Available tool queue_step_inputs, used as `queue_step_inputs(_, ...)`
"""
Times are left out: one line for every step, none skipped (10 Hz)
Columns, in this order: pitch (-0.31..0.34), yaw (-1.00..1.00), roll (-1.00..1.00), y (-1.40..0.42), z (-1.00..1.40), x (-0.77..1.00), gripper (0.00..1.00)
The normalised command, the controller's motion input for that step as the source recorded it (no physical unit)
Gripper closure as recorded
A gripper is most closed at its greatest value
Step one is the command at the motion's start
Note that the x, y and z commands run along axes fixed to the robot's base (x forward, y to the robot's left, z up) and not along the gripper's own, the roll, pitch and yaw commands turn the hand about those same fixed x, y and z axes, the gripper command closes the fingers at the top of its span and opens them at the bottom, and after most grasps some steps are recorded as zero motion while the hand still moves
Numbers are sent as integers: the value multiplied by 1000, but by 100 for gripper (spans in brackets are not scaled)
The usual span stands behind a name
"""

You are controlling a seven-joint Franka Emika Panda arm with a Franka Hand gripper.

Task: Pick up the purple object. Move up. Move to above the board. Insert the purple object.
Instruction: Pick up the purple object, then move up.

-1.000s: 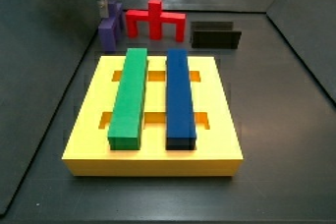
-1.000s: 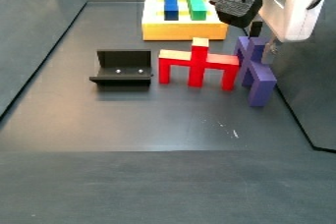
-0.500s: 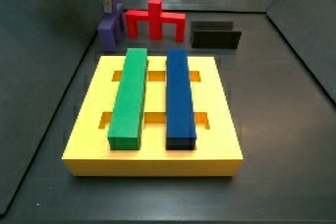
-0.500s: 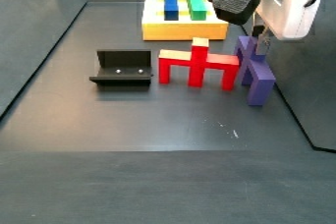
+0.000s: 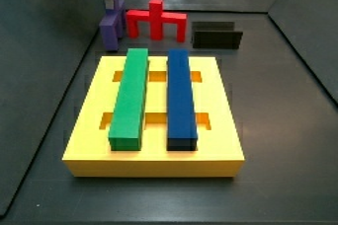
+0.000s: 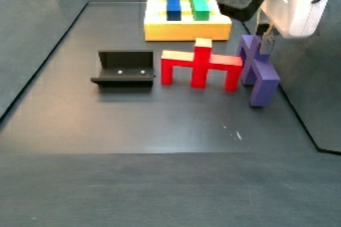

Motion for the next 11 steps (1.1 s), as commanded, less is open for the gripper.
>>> queue_step_inputs(0,0,0,0,0,0,100)
queue_step_inputs(0,0,0,0,0,0,100)
queue_step_inputs(0,0,0,0,0,0,100)
queue_step_inputs(0,0,0,0,0,0,100)
queue_step_inputs(0,0,0,0,0,0,100)
queue_step_inputs(0,0,0,0,0,0,100)
queue_step_inputs(0,0,0,0,0,0,100)
queue_step_inputs(0,0,0,0,0,0,100)
queue_step_inputs(0,0,0,0,0,0,100)
queue_step_inputs(0,0,0,0,833,0,100)
queue_step_inputs(32,-60,-3,-75,786,-59,100)
